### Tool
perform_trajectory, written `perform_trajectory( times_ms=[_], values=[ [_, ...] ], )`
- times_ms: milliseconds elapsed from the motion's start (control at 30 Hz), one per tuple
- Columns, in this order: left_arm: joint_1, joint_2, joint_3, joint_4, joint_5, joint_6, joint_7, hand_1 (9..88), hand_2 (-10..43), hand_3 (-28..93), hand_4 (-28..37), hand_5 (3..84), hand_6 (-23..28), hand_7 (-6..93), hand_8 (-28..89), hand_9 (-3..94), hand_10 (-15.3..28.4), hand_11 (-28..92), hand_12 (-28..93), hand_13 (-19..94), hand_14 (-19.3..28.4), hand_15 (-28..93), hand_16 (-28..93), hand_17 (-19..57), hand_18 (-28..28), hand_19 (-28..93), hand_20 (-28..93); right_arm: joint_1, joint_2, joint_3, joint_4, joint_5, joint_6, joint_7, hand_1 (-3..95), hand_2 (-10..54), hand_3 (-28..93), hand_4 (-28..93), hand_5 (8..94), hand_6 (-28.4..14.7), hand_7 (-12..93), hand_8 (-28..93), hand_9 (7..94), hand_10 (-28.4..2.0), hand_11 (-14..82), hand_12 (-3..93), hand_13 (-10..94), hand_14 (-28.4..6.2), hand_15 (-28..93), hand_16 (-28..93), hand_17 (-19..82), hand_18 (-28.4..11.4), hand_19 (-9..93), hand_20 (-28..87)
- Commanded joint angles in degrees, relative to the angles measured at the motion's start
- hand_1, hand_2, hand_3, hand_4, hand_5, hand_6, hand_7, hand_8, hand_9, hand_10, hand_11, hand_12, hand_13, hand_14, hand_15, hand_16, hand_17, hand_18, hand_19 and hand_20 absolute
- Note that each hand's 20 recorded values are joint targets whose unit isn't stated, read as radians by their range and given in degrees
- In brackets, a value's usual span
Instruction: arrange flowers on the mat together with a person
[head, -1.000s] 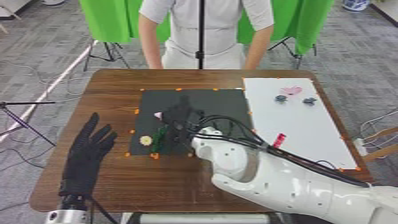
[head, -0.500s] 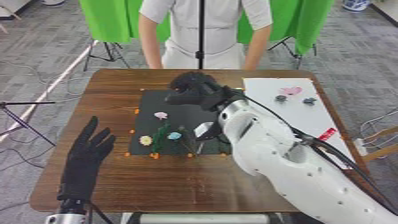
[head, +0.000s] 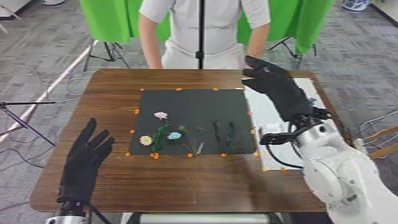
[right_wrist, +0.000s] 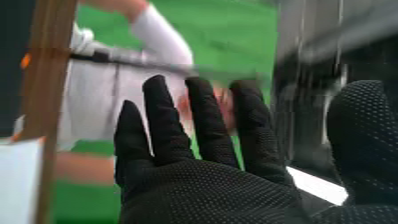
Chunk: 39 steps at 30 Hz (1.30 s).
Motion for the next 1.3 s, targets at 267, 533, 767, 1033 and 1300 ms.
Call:
perform_trajectory(
  times_ms=[267,533,767,1033,1300],
  values=[
    [-1.66,-2.59,1.34,1.87,0.97,-2.36,-1.47,18.1,3.1,76,-28.3,22.9,-2.5,11.1,-9,27.3,12.2,8,13,21,17.5,17,1,-11.7,23.1,42,6,-13.03,-3.02,4.14,0.18,10.6,4.96,-3.81,18.7,9.2,68,-26,35.3,2.8,10,-9,37.8,-13.6,5.1,17.9,30,-18.3,12,29,2,-17.8,26,21],
    [-2.0,-2.34,1.51,2.13,1.29,-2.26,-2.03,18.0,3.0,76,-28.3,22.9,-2.6,11.0,-9,27.4,12.4,8,13,21,17.6,17,1,-11.6,23.1,42,6,-11.11,-2.15,3.24,0.39,9.11,6.05,-1.95,18.4,9.3,67,-26,35.1,2.8,10,-9,37.4,-13.4,4.7,18.3,30,-18.4,11,30,2,-18.2,25,22],
    [-1.27,-2.17,1.18,1.97,0.75,-1.59,-1.74,18.1,3.0,76,-28.3,22.9,-2.5,11.0,-9,27.5,12.3,8,13,21,17.6,17,1,-11.6,23.3,42,6,-13.4,-2.49,4.77,-0.65,9.21,6.83,-1.58,18.0,9.3,68,-26,35.1,2.9,10,-8,37.6,-13.5,4.8,18.4,30,-18.5,11,31,2,-18.4,26,22],
    [-1.81,-2.05,1.37,2.05,0.92,-1.82,-2.01,18.4,3.1,76,-28.3,22.8,-2.4,10.9,-9,27.5,12.4,8,13,21,17.5,17,1,-11.6,23.3,42,6,-12.86,-2.89,4.32,-0.2,11.33,6.01,-1.77,17.9,9.3,68,-26,35.2,3.0,10,-9,37.7,-13.4,5.0,18.4,30,-18.5,11,31,1,-18.4,26,22],
    [-1.56,-1.98,1.4,1.91,0.74,-1.62,-2.18,18.6,3.1,76,-28.3,22.7,-2.3,10.9,-9,27.5,12.4,8,13,21,17.5,17,1,-11.6,23.3,42,6,-13.36,-2.88,4.52,-0.19,11.68,5.6,-1.56,17.9,9.1,68,-26,35.3,3.1,10,-9,37.8,-13.5,5.1,18.4,30,-18.5,12,31,1,-18.6,27,22]
  ],
)
